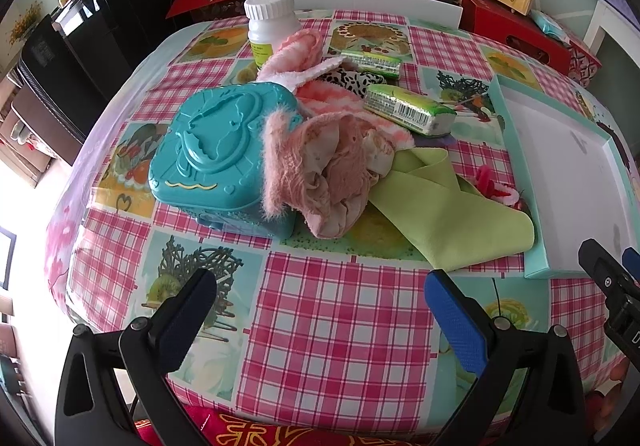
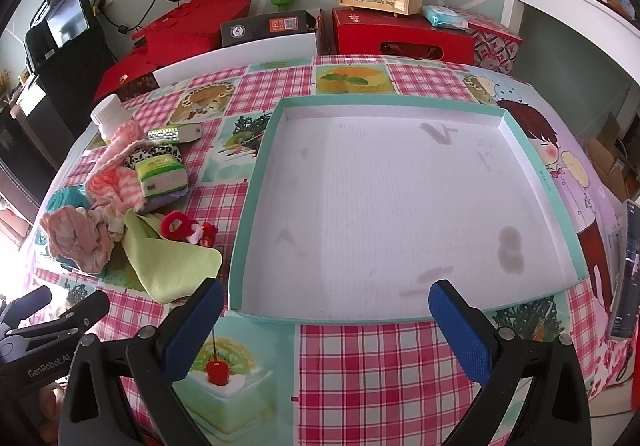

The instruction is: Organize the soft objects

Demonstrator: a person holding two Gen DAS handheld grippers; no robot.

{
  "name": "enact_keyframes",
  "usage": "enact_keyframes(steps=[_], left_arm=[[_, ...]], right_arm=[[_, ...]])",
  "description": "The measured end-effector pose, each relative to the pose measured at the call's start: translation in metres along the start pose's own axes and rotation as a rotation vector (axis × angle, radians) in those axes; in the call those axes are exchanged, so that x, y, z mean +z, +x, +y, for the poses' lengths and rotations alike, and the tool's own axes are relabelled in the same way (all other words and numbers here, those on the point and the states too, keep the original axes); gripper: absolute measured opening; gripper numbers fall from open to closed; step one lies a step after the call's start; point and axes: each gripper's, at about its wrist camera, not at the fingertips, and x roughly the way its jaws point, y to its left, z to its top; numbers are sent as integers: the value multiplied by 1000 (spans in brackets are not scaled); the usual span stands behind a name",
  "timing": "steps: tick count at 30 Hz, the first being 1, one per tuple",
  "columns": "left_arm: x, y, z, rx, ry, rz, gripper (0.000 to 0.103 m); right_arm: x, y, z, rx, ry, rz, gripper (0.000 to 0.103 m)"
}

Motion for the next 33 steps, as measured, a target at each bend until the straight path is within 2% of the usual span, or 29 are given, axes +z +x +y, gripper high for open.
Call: enact_keyframes(steps=[22,26,28,30,33], left_arm=[[1,-4,3,-7,-18,-16,103],[10,-14,10,-30,-35,-28,103],[19,-21,17,-66,-66,-36,103],[31,-31,22,-106,-89,-59,103],[50,-41,26,-127,-106,-94,103]], right_arm=[[0,-1,0,-2,-1,-4,103],[3,-8,3,-15,-19,-44,103],[8,-12,6,-15,-33,-62,103],[15,-14,9,-10,-42,-70,103],[26,-16,11,4,-35,-74,103]])
